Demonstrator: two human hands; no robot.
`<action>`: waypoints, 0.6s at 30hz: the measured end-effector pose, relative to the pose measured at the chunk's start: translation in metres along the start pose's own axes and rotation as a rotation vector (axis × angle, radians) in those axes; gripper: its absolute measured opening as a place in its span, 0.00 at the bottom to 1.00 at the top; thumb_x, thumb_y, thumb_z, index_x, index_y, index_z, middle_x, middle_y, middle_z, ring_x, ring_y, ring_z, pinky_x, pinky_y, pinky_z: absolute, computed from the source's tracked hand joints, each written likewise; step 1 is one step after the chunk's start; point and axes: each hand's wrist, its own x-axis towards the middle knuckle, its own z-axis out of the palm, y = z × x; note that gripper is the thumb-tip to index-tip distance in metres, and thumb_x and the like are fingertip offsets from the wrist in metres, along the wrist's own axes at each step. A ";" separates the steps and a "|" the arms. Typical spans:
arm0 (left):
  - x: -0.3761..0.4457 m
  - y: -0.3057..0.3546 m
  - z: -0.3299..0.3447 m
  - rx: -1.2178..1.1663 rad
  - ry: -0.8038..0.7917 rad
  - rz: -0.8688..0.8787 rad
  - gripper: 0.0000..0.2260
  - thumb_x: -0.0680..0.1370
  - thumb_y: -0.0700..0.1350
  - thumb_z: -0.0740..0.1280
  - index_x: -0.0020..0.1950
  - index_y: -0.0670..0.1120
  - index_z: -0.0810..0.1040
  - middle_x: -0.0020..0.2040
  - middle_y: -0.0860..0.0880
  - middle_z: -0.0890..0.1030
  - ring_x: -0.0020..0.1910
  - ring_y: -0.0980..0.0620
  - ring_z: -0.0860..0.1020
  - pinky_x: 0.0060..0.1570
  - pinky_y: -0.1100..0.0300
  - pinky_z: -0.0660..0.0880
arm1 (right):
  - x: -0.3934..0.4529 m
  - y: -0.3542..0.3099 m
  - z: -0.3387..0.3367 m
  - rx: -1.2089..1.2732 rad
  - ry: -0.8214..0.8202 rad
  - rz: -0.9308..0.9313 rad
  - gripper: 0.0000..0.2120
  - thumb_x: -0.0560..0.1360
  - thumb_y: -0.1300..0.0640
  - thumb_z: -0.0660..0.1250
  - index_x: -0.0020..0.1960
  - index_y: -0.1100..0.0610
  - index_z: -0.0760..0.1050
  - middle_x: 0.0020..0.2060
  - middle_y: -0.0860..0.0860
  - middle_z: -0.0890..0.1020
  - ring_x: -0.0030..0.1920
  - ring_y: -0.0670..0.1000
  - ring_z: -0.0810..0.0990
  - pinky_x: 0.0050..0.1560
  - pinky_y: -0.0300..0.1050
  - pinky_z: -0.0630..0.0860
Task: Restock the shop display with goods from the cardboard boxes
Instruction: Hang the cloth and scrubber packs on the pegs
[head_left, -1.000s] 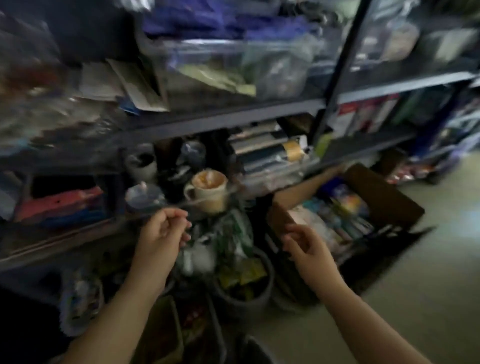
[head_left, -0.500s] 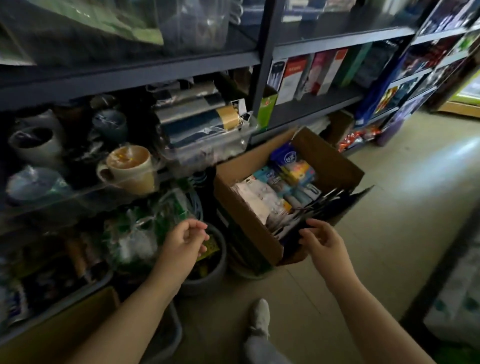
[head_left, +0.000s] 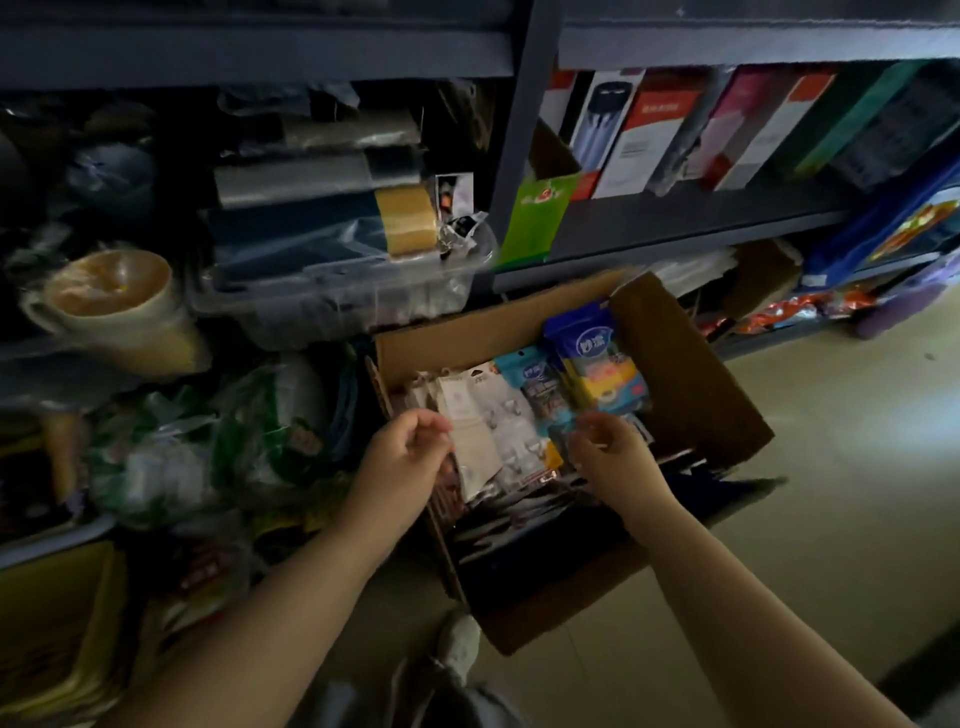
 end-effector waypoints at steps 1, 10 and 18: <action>0.006 -0.002 0.009 0.011 0.007 -0.011 0.06 0.80 0.42 0.62 0.47 0.50 0.76 0.45 0.48 0.79 0.43 0.51 0.79 0.46 0.56 0.76 | 0.015 0.001 0.003 -0.033 -0.045 0.017 0.10 0.78 0.54 0.65 0.58 0.49 0.69 0.44 0.46 0.78 0.44 0.51 0.80 0.42 0.44 0.75; 0.048 -0.027 0.049 0.094 0.086 -0.117 0.04 0.80 0.43 0.62 0.50 0.50 0.75 0.43 0.55 0.75 0.43 0.57 0.75 0.39 0.65 0.70 | 0.118 0.015 0.036 -0.333 -0.323 0.085 0.20 0.78 0.54 0.65 0.69 0.57 0.69 0.60 0.55 0.78 0.52 0.51 0.75 0.54 0.44 0.73; 0.072 -0.035 0.065 0.098 0.049 -0.176 0.07 0.78 0.40 0.63 0.45 0.52 0.74 0.44 0.52 0.76 0.45 0.53 0.76 0.45 0.61 0.71 | 0.140 0.043 0.014 -0.419 -0.310 0.156 0.18 0.77 0.54 0.65 0.66 0.58 0.73 0.58 0.59 0.80 0.57 0.60 0.78 0.58 0.52 0.75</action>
